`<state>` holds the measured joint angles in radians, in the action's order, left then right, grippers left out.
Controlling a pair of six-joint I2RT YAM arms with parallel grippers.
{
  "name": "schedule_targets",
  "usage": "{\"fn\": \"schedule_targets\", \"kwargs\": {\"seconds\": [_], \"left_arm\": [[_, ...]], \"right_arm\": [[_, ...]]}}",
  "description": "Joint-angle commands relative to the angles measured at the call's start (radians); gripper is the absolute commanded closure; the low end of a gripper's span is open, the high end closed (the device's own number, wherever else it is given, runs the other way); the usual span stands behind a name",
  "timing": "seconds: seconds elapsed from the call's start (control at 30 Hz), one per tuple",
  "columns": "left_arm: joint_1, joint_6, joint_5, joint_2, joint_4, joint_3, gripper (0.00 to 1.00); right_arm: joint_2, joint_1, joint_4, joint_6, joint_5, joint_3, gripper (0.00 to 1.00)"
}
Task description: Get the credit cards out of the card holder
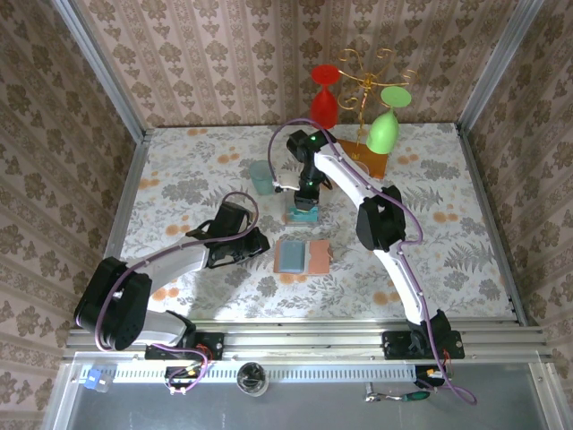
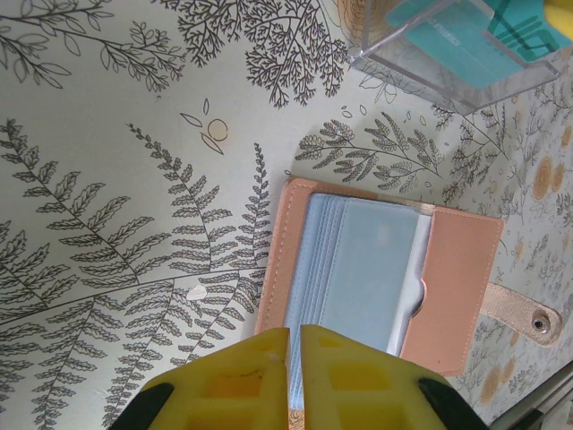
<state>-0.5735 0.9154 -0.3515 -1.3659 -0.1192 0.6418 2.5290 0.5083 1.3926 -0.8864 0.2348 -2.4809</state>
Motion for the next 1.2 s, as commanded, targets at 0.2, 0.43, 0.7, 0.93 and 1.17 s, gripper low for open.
{"fn": "schedule_targets", "kwargs": {"seconds": [0.2, 0.43, 0.7, 0.93, 1.17], "left_arm": [[-0.002, 0.000, 0.003, -0.008, 0.030, -0.006, 0.88], [-0.009, 0.002, -0.001, -0.026, 0.043, 0.005, 0.88], [-0.024, 0.004, -0.007, -0.053, 0.064, 0.012, 0.89], [-0.041, 0.005, -0.018, -0.098, 0.093, 0.025, 0.89], [-0.055, -0.003, -0.040, -0.135, 0.113, 0.031, 0.93]], "right_arm": [[-0.136, -0.005, -0.114, 0.116, -0.094, 0.072, 0.81], [-0.195, -0.001, -0.274, 0.185, -0.116, 0.267, 0.93], [-0.280, 0.004, -0.407, 0.287, -0.135, 0.422, 0.98], [-0.452, 0.013, -0.590, 0.444, -0.148, 0.651, 0.92], [-0.635, 0.043, -0.750, 0.727, -0.119, 0.883, 0.88]]}}
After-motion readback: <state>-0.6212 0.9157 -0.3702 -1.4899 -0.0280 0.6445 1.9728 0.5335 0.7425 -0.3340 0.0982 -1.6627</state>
